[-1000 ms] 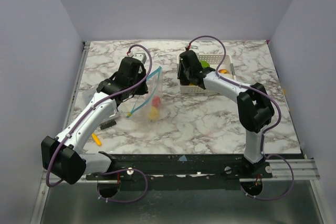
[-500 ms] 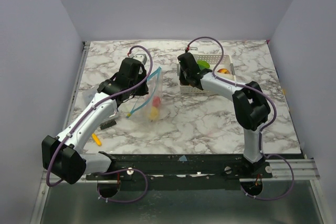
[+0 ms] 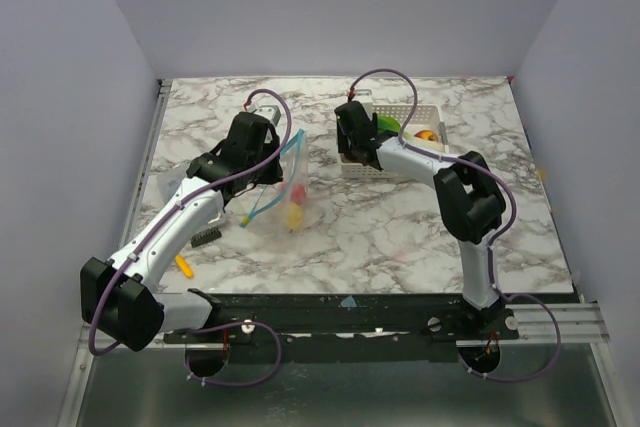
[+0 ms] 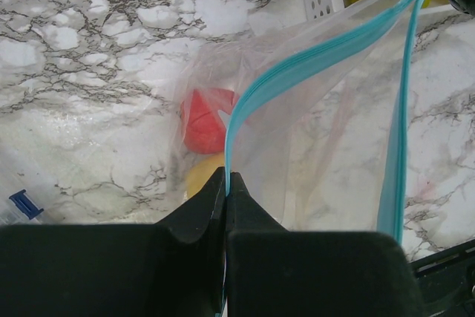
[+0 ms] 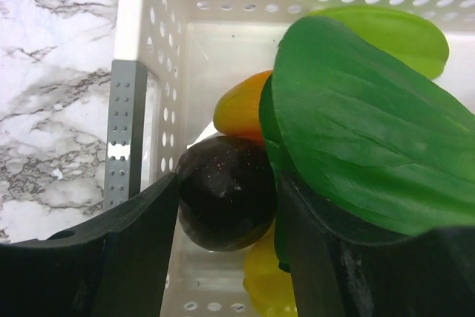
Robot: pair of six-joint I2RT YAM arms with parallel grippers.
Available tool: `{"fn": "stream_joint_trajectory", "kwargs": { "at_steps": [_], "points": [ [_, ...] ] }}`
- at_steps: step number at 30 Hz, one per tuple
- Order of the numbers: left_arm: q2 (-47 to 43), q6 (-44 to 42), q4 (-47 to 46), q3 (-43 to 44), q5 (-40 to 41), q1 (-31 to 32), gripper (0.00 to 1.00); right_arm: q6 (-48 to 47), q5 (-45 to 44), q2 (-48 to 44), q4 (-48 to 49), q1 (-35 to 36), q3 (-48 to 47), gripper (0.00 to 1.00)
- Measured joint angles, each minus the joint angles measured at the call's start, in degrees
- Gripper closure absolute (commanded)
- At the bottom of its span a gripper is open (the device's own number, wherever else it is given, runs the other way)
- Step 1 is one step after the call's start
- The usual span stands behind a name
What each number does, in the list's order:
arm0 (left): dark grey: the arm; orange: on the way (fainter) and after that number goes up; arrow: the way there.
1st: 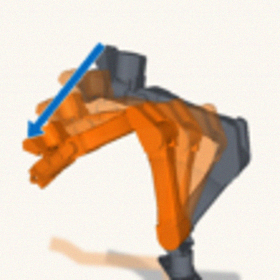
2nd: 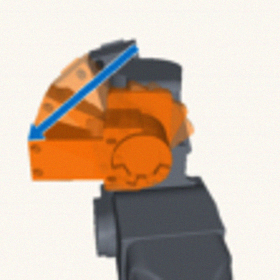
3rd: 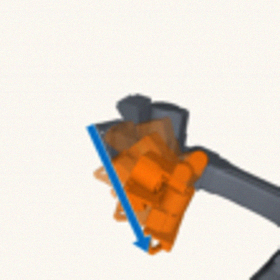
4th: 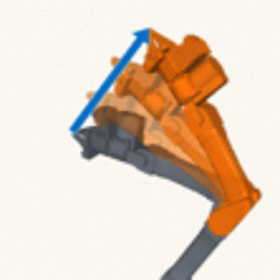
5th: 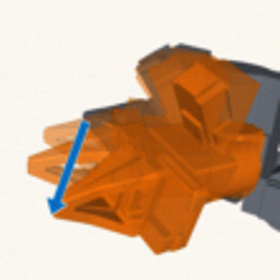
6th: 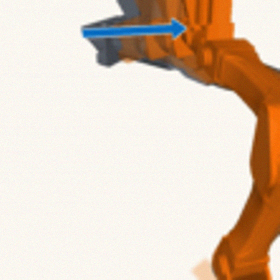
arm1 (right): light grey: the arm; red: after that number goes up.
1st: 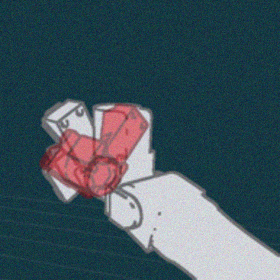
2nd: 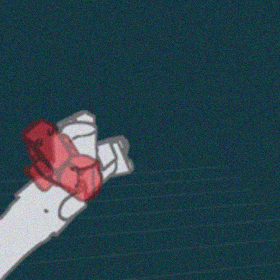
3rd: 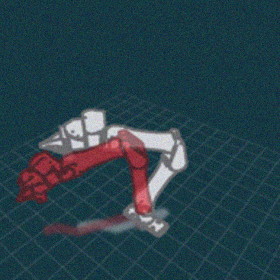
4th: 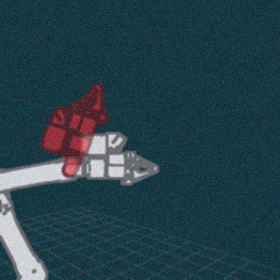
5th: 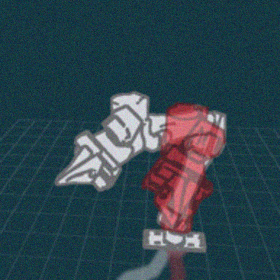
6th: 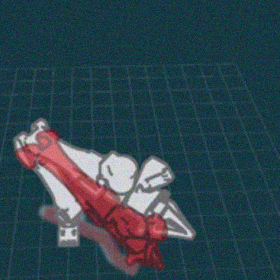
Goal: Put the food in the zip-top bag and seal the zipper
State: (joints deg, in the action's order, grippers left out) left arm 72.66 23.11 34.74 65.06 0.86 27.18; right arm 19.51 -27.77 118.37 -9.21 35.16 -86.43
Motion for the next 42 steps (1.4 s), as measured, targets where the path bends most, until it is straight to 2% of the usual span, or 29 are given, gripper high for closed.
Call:
{"fn": "stream_joint_trajectory", "kwargs": {
  "at_steps": [10, 19, 23, 27, 34, 42],
  "points": [
    [0.3, -0.3, 0.0, 0.0, 0.0, 0.0, 1.00, -2.7, -0.7, 3.2, 0.6, -0.1, -3.2, 0.36],
    [0.8, -0.6, -0.2, 0.0, -1.4, 0.0, 1.00, -1.7, 0.3, 3.5, 2.8, -0.3, -1.5, 0.36],
    [0.8, -0.7, -0.4, -0.2, -1.6, 0.0, 1.00, -1.3, 1.6, 3.2, 4.5, -0.9, -0.3, 0.41],
    [0.8, -0.8, -0.4, -0.3, -1.7, 0.0, 1.00, -1.0, 2.8, 2.7, 5.2, -1.4, 0.2, 0.54],
    [0.8, -0.8, -0.4, -0.3, -1.8, 0.0, 1.00, -0.9, 6.3, -0.5, 4.4, -1.5, 1.6, 0.63],
    [0.8, -0.8, -0.4, -0.3, -1.8, 0.0, 1.00, 0.9, 8.4, -7.4, 3.6, -1.8, 3.6, 0.62]
  ]
}}
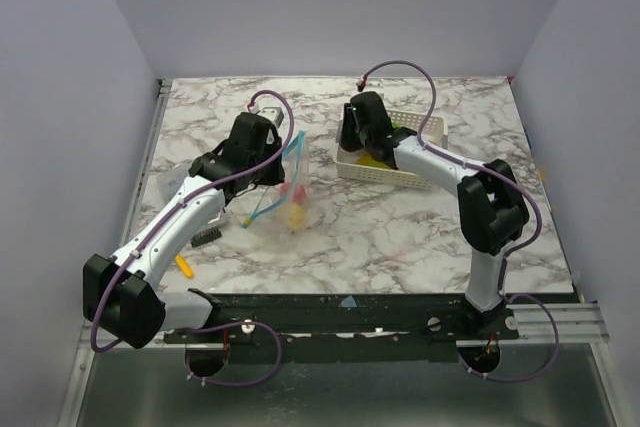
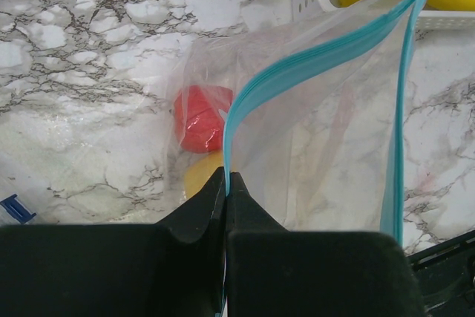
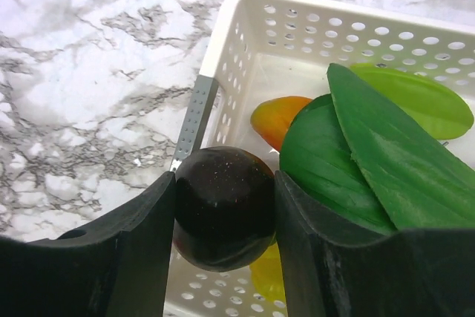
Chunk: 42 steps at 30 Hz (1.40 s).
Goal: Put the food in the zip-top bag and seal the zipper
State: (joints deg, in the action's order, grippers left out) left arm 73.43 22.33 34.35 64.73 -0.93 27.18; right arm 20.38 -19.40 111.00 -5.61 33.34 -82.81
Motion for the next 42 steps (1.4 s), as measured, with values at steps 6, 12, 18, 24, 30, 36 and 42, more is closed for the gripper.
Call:
{"fn": "stream_joint_trajectory", "kwargs": {
  "at_steps": [6, 12, 18, 24, 30, 36, 42],
  "points": [
    [0.0, 0.0, 0.0, 0.0, -0.2, 0.0, 1.00, 1.9, 4.7, -0.7, 1.3, -2.4, 2.1, 0.54],
    [0.0, 0.0, 0.0, 0.0, -0.3, 0.0, 1.00, 2.4, 11.6, 0.9, 1.2, -7.6, 2.8, 0.56],
    [0.0, 0.0, 0.0, 0.0, -1.2, 0.0, 1.00, -1.8, 23.6, 3.7, -1.7, -15.2, -2.8, 0.58],
    [0.1, 0.0, 0.0, 0.0, -1.3, 0.0, 1.00, -8.5, 33.4, 10.8, -9.1, -18.8, -18.0, 0.58],
    [0.2, 0.0, 0.0, 0.0, -1.4, 0.0, 1.00, -11.8, 34.3, 10.8, -12.6, -18.3, -20.1, 0.55],
    [0.4, 0.0, 0.0, 0.0, -1.7, 0.0, 1.00, -14.8, 34.3, 11.5, -16.3, -18.5, -22.6, 0.39],
    [0.4, 0.0, 0.0, 0.0, -1.9, 0.0, 1.00, -17.6, 35.1, 12.1, -20.4, -18.8, -22.6, 0.14]
  ]
}}
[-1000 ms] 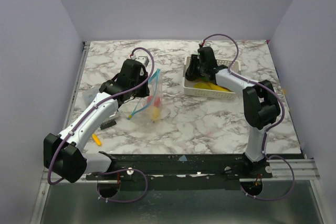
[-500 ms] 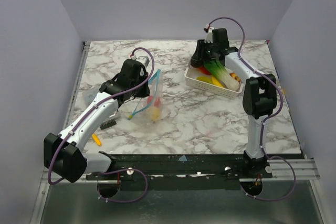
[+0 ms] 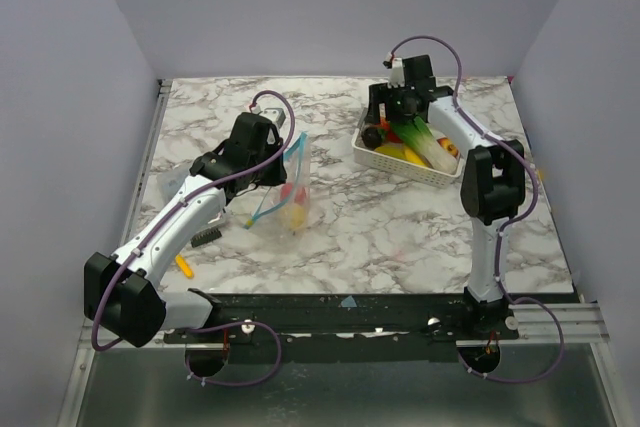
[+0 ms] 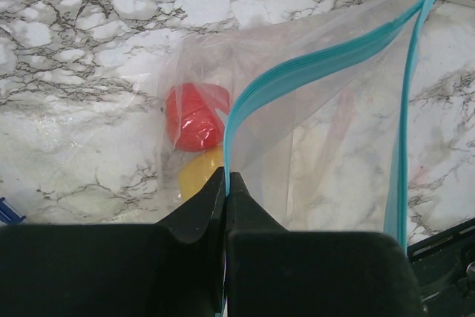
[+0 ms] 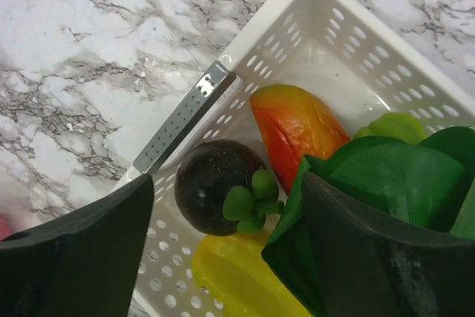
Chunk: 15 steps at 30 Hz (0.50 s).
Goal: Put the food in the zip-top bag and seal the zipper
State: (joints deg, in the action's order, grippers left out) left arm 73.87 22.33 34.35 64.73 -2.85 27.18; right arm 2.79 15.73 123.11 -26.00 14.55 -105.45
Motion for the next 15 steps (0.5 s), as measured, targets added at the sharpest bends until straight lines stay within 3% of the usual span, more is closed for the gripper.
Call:
{"fn": "stream_joint_trajectory", "kwargs": {
  "at_steps": [8, 15],
  "points": [
    [0.0, 0.0, 0.0, 0.0, -0.9, 0.0, 1.00, 3.0, -0.7, -2.6, -2.8, 0.8, 2.2, 0.11],
    [0.3, 0.0, 0.0, 0.0, -1.4, 0.0, 1.00, 8.0, -8.7, -9.5, -4.0, 5.8, 4.2, 0.15]
  ]
}}
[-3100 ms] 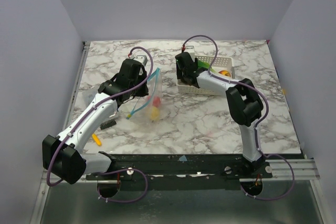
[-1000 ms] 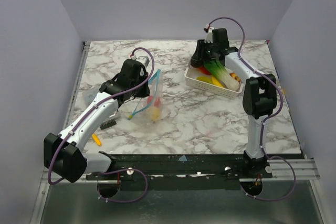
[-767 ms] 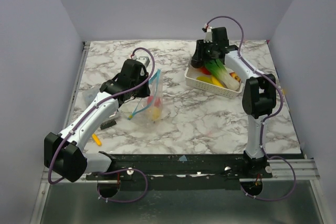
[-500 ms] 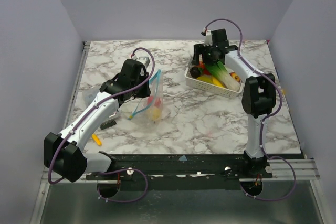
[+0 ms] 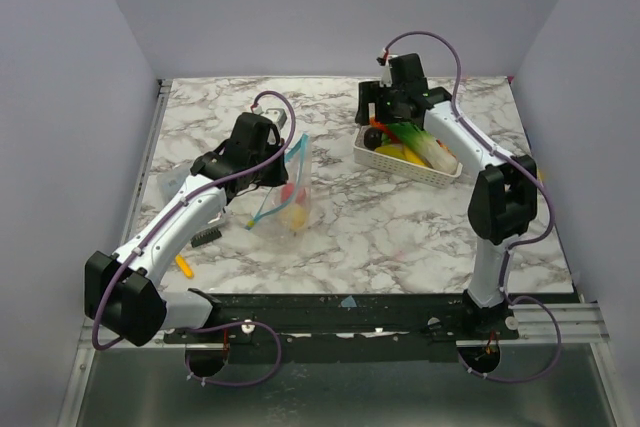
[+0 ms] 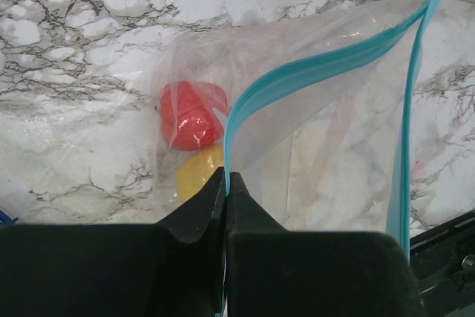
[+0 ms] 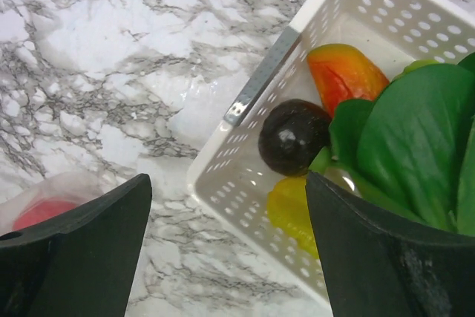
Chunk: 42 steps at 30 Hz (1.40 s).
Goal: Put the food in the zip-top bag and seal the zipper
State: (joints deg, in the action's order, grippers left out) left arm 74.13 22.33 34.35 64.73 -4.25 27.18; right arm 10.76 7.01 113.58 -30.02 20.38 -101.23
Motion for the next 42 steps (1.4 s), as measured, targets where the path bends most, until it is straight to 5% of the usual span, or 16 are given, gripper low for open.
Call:
{"fn": "stream_joint_trajectory", "kwargs": {
  "at_steps": [6, 16, 30, 35, 42],
  "points": [
    [0.0, 0.0, 0.0, 0.0, -0.1, 0.0, 1.00, -0.2, -4.8, -3.8, 3.6, 3.7, 8.3, 0.32],
    [0.0, 0.0, 0.0, 0.0, -0.1, 0.0, 1.00, -4.9, -11.7, 4.2, 8.1, 3.1, 8.8, 0.16],
    [-4.6, 1.2, 6.6, 4.0, 6.9, 0.0, 1.00, -9.3, -12.3, 6.4, 17.7, 3.1, 11.8, 0.15],
    [-3.2, 1.6, 6.5, 4.1, 6.8, 0.0, 1.00, -9.3, -11.4, 7.3, 19.3, 3.0, 11.8, 0.20],
    [4.0, 2.6, 5.4, 4.2, 2.0, 0.0, 1.00, -9.1, -10.3, 7.3, 21.7, 3.0, 13.5, 0.45]
  ]
}}
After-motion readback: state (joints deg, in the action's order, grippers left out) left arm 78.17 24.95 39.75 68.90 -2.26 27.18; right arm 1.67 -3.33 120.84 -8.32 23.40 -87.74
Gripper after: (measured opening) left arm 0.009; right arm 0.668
